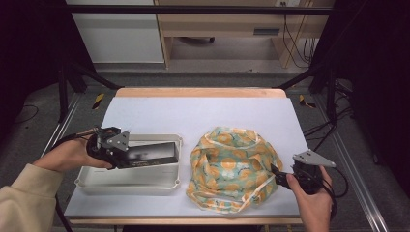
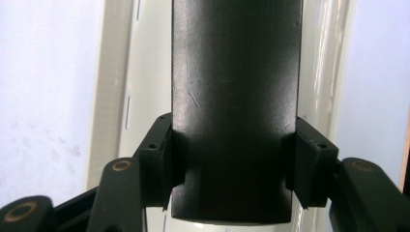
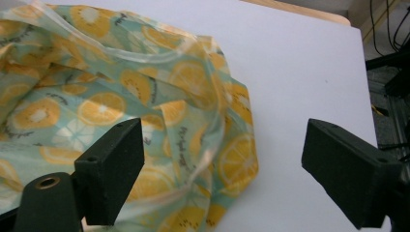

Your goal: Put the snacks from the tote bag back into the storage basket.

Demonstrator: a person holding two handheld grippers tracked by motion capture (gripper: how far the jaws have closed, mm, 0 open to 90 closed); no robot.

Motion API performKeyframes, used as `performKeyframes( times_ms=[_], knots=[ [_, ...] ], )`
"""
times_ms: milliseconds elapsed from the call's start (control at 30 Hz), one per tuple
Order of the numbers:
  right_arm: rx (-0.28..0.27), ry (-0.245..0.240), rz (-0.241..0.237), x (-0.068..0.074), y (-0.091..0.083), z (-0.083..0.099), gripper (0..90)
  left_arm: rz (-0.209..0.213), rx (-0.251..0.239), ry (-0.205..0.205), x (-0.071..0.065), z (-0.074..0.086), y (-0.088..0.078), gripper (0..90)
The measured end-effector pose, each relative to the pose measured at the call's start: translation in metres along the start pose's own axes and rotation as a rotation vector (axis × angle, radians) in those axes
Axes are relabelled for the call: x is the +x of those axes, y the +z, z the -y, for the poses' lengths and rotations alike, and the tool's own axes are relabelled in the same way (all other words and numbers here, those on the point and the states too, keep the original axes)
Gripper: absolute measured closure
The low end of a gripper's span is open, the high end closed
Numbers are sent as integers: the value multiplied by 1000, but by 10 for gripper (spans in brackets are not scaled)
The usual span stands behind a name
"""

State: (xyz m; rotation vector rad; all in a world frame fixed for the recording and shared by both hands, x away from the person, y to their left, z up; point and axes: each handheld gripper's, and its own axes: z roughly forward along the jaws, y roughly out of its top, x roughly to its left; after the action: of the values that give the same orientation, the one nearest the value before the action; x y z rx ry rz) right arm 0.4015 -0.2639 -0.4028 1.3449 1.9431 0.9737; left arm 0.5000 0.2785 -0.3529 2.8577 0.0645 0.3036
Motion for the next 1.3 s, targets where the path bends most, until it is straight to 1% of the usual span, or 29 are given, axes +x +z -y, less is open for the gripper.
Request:
performKeyframes(
  times_ms=[33,67,133,233,300,367,467,600,667,733,767,933,967,1033,1100,1167,1200,1233,1267,1300],
  knots=[
    [-6,11,6,-2,0,3,142,2,0,-3,0,2,0,437],
    [-15,27,23,-4,-1,9,130,2,4,-1,0,3,0,437],
    [-26,33,47,-6,-3,16,129,0,2,-5,0,5,1,437],
    [-42,28,88,-9,-5,27,136,-3,2,-12,-2,7,-1,437],
    [-47,60,102,-12,-4,37,133,-7,4,-6,-4,8,-2,437],
    [-26,71,117,-15,-2,46,128,-8,1,0,-6,10,-3,437],
    [-3,70,113,-17,1,53,120,-12,-4,9,-10,13,-4,437],
    [5,73,98,-17,5,55,120,-4,-12,1,-10,19,-1,437],
    [5,61,104,-18,6,56,116,-1,-14,-10,-10,22,2,437],
    [-2,67,112,-19,7,58,114,-3,-1,-9,-8,24,3,437],
    [-6,74,116,-19,7,58,112,-7,-10,-21,-9,26,3,437],
    [-8,87,133,-22,6,60,101,-4,-18,-4,-10,31,2,437],
    [-8,86,134,-22,6,60,101,0,-21,-13,-11,31,3,437],
    [-4,77,133,-21,7,60,99,-2,-22,-11,-11,32,4,437],
    [-3,69,130,-19,8,59,96,6,-23,0,-12,33,5,437],
    [-6,63,131,-19,9,58,95,15,-31,-3,-14,33,9,437],
    [-8,64,135,-19,9,58,95,15,-25,2,-14,33,10,437],
    [-10,66,134,-19,8,58,95,21,-18,15,-13,33,12,437],
    [-6,64,136,-20,8,59,95,25,-19,15,-14,33,14,437],
    [-3,67,138,-19,9,59,94,29,-15,26,-14,33,17,437]
  ],
)
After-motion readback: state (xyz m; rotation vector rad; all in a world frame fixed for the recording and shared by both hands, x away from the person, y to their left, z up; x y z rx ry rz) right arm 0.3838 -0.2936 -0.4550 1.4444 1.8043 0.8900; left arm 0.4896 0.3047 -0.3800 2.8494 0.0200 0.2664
